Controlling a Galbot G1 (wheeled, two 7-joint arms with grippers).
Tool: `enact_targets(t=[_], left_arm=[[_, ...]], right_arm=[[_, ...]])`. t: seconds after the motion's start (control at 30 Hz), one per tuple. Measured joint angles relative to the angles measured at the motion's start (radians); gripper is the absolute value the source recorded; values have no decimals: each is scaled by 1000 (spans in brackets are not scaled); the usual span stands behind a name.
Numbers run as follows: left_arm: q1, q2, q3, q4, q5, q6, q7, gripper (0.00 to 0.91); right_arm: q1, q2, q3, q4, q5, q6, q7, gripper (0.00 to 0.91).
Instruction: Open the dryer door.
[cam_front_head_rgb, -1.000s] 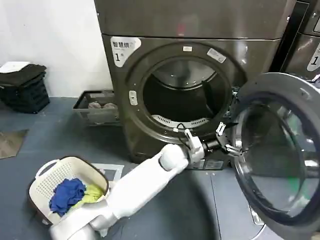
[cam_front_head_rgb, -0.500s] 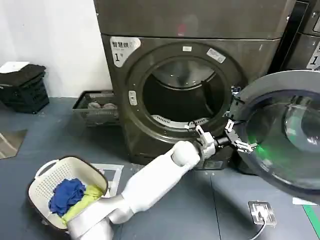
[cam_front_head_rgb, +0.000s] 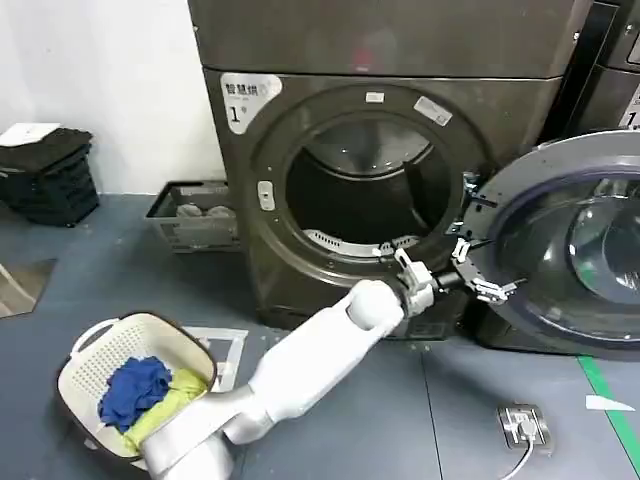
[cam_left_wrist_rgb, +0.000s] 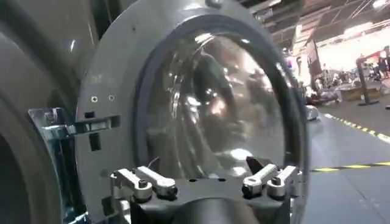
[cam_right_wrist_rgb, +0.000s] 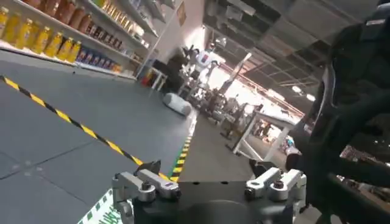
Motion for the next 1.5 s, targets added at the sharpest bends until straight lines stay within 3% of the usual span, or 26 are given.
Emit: enact_targets(t=[0.53, 0.67, 0.87, 1.1, 1.33, 1.5], left_arm=[[0, 2, -1, -3, -3, 1, 3, 907], [16, 23, -4, -37, -11, 59, -31, 907], [87, 102, -37, -202, -23, 197, -86, 907], [223, 267, -109, -490, -56, 389, -177, 907], [378, 464, -232, -738, -89, 471, -220, 907], [500, 567, -354, -853, -126, 521, -295, 907]], right_arm=[[4, 0, -2, 9, 1, 0, -7, 907], [4, 0, 0, 14, 5, -1, -21, 907], [5, -3, -1, 14, 8, -1, -27, 907], [10, -14, -12, 10, 8, -1, -29, 907], [18, -28, -28, 17, 5, -3, -30, 907], [22, -34, -42, 22, 2, -4, -31, 907]])
